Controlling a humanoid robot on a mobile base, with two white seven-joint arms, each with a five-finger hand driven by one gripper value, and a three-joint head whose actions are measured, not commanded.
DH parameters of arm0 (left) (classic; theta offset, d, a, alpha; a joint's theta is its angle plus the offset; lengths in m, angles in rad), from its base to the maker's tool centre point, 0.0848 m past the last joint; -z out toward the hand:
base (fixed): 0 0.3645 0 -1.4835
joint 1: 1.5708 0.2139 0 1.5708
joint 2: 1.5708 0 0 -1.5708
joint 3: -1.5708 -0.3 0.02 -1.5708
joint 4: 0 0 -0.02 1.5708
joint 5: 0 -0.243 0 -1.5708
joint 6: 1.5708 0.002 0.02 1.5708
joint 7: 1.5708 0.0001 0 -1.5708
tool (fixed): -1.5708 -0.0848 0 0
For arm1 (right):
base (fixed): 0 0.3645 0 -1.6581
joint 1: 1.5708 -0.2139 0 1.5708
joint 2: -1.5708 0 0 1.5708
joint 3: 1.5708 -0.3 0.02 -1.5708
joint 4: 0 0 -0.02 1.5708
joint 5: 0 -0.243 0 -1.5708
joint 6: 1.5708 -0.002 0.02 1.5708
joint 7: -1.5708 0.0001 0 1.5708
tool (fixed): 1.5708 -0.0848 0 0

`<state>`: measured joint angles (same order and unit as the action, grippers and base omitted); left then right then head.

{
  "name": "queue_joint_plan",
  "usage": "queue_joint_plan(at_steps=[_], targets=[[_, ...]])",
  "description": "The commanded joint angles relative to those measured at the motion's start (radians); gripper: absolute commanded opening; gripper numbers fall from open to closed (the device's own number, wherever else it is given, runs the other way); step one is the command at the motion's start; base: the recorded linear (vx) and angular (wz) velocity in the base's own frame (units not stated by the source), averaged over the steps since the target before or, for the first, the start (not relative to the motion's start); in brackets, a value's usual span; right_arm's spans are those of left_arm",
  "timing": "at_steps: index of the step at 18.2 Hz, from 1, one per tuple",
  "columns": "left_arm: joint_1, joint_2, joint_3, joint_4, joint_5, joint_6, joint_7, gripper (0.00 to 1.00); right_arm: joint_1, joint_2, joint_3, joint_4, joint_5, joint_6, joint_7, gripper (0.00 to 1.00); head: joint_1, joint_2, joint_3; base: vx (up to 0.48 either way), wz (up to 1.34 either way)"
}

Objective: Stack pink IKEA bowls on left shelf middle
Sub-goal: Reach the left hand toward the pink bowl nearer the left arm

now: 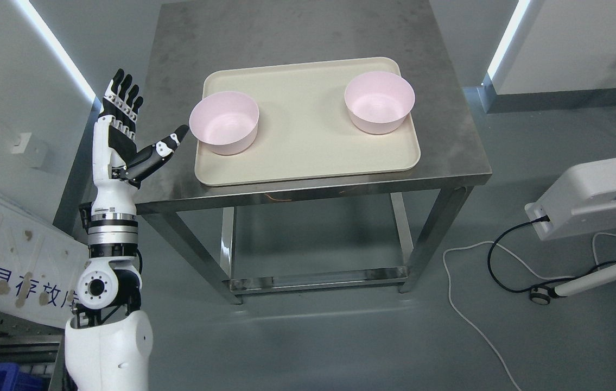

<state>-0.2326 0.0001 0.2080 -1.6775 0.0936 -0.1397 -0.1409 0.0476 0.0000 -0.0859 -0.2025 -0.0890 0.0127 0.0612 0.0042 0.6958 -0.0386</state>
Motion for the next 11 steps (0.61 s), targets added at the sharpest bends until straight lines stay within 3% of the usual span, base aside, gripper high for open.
queue_joint_plan(at_steps=[1,6,11], targets=[[-0.001,0.017,-0.004,-0.001,0.000,0.000,0.000,1.00,0.000,-0.017,0.000,0.000,0.000,0.000,0.000,1.00,0.0000,0.000,0.000,0.000,0.00],[-0.066,0.027,0.011,0.015,0.000,0.072,-0.011,1.00,0.000,-0.017,0.000,0.000,0.000,0.000,0.000,1.00,0.0000,0.000,0.000,0.000,0.00],[-0.255,0.203,-0.019,0.168,-0.027,0.112,-0.176,1.00,0.000,-0.017,0.000,0.000,0.000,0.000,0.000,1.00,0.0000,0.000,0.000,0.026,0.01]])
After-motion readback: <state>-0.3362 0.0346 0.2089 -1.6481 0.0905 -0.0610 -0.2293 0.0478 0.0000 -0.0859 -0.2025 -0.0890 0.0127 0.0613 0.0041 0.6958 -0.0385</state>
